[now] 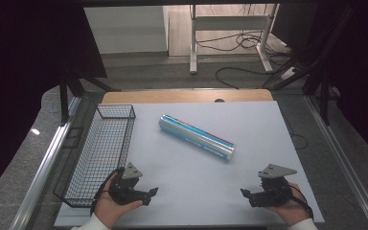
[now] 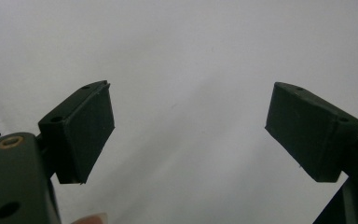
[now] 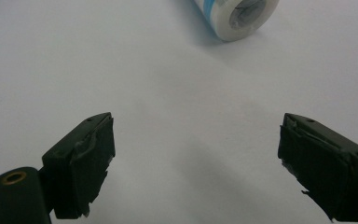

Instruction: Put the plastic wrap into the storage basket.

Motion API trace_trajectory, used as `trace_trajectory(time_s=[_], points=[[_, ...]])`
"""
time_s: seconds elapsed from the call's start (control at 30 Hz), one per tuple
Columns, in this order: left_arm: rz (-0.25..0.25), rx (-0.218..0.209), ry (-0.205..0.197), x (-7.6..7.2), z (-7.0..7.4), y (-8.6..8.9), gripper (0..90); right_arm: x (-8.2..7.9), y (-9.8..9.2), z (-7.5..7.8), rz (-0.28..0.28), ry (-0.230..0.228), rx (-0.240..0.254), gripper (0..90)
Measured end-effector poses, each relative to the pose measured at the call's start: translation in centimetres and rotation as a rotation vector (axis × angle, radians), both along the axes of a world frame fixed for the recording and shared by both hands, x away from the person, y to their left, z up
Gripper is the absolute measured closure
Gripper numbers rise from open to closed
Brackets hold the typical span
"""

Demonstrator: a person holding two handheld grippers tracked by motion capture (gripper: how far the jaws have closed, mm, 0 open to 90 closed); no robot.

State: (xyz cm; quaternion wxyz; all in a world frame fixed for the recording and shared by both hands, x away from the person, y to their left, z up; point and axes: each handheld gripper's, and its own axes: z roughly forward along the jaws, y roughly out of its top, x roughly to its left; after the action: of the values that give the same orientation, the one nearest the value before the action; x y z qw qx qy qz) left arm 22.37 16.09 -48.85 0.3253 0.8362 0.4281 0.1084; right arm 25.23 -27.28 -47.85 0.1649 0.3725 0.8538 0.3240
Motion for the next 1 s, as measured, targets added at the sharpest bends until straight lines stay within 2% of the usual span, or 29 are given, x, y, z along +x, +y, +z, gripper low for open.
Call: trace_trajectory(time_s=[0.37,0.57,0.9,1.0], points=[[0.001,-0.003,0.001,0.2,0.1,0.1,15.1,-0.1,-0.1,0.1,-0.006,0.009,-0.004,12.4],[0.004,-0.001,0.003,0.1,0.1,0.3,14.9,-0.1,0.2,0.4,0.011,0.020,-0.010,12.8],[0.003,-0.005,0.009,0.1,0.0,0.5,14.9,1.0,1.3,1.5,0.034,0.024,-0.012,12.7],[0.002,-0.008,0.007,0.1,0.1,0.5,14.9,1.6,2.0,2.3,0.039,0.018,-0.020,12.7]])
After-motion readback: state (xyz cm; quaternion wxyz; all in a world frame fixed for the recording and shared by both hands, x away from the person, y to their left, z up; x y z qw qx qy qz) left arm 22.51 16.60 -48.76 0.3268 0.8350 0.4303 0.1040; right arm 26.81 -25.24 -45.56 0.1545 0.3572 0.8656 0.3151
